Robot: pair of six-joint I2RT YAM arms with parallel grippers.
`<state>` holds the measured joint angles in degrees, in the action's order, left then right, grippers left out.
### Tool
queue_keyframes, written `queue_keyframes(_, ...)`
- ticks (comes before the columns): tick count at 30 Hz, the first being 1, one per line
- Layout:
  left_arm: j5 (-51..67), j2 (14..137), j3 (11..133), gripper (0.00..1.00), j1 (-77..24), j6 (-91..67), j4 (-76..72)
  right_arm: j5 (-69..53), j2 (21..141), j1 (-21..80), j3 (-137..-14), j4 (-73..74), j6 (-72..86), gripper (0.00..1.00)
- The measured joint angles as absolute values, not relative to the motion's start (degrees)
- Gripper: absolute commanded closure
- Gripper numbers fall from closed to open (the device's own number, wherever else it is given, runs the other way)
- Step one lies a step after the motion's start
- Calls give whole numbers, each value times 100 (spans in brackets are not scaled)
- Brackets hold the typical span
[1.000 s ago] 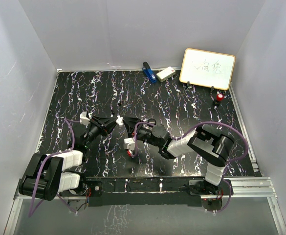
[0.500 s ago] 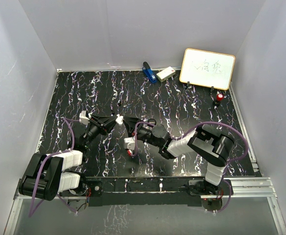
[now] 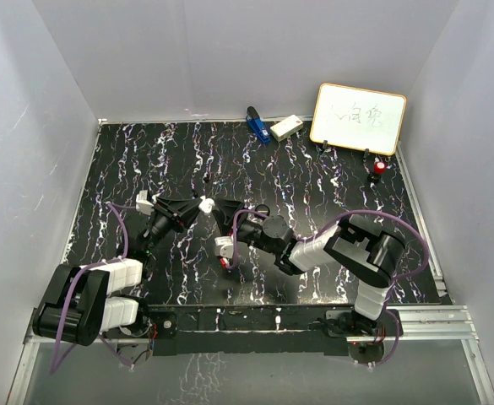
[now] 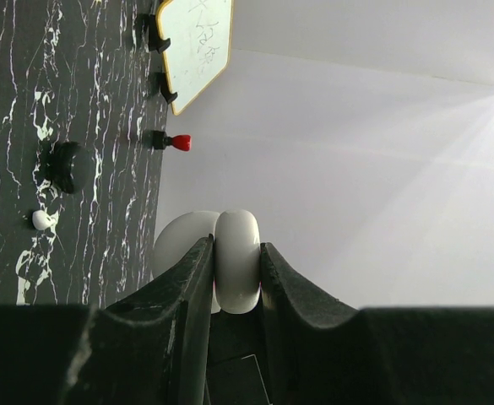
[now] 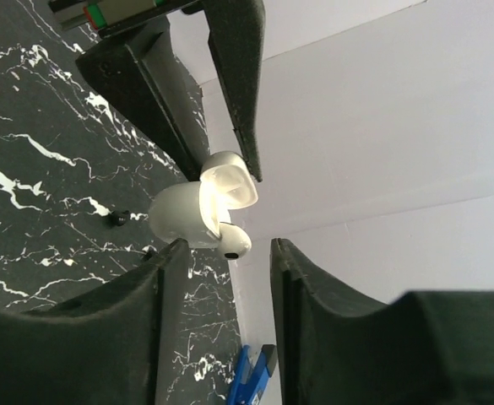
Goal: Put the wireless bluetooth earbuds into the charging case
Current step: Place the earbud in the charging case.
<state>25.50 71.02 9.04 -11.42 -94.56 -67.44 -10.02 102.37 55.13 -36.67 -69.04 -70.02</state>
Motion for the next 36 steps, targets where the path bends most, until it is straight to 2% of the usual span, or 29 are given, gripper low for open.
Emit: queue_keyframes(36, 2550, 7395, 904, 100, -1142, -9347, -6761, -707, 9861, 5551, -3607, -6840, -6858, 55)
